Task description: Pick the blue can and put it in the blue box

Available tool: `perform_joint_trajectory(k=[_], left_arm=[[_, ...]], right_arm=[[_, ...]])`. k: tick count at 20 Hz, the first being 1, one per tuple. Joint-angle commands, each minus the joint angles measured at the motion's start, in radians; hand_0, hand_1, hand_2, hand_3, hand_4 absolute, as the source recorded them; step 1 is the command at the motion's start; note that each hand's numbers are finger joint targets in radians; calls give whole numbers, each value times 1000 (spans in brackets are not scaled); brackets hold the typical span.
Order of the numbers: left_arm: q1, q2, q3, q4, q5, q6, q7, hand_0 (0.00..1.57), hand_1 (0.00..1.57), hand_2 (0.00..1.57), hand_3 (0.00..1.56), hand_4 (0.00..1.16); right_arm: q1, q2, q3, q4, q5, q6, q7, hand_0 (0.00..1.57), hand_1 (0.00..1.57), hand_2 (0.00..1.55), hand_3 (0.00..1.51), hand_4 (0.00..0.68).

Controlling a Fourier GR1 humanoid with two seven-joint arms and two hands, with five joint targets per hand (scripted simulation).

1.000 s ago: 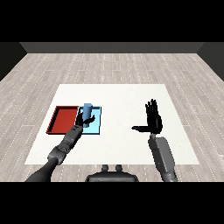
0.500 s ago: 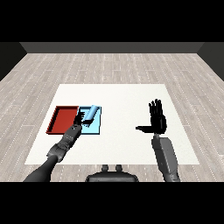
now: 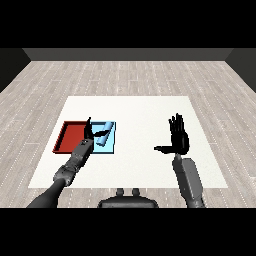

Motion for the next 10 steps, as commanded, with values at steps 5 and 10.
perform_joint_trajectory(k=[5,10], left_arm=[[55,-40,1,-344,52,-307,-342,0,0,0,0,0],[238,-34,-41,-528,117,-592,-351,0,0,0,0,0]], right_arm=[[31,-33,11,38,25,40,-9,0,0,0,0,0],[91,-37,53,61,62,65,-25,0,0,0,0,0]])
